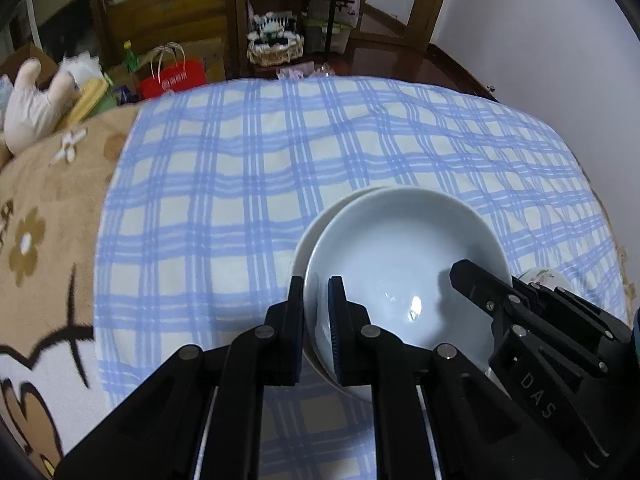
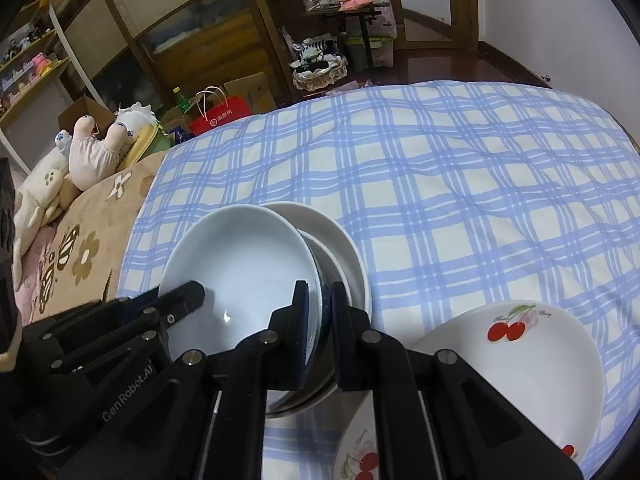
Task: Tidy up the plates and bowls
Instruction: 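Lower the small white bowl into the stacked bowls with both grippers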
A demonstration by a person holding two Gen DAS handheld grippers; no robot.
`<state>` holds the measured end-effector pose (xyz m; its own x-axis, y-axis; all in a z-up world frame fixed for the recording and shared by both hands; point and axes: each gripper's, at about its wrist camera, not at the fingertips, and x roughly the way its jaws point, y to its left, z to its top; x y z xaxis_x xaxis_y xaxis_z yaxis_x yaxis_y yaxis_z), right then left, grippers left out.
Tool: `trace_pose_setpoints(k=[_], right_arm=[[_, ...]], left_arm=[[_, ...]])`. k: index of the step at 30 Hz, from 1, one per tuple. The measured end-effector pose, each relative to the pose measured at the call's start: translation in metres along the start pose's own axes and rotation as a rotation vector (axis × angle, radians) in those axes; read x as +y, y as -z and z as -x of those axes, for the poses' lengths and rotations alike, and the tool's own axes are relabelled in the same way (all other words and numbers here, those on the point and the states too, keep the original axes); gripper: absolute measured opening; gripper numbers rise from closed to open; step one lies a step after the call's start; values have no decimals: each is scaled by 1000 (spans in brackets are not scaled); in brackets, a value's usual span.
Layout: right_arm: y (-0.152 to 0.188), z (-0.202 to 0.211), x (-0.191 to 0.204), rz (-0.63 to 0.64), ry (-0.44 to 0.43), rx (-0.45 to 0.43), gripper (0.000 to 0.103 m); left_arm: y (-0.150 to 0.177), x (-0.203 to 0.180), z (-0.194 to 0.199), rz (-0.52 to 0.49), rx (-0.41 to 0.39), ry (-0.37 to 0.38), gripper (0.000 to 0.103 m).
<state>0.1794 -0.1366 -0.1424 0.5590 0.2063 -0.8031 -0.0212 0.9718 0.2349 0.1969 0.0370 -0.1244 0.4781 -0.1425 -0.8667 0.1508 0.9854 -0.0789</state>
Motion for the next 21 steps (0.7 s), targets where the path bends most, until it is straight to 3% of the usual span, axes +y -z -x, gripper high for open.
trace_pose_setpoints(k=[16,21], right_arm=[[0,-1,2,4,6,1,12],[1,0,9,40,37,3,13]], left_arm=[[1,11,2,46,21,29,18],[3,9,1,25,51,1,23]])
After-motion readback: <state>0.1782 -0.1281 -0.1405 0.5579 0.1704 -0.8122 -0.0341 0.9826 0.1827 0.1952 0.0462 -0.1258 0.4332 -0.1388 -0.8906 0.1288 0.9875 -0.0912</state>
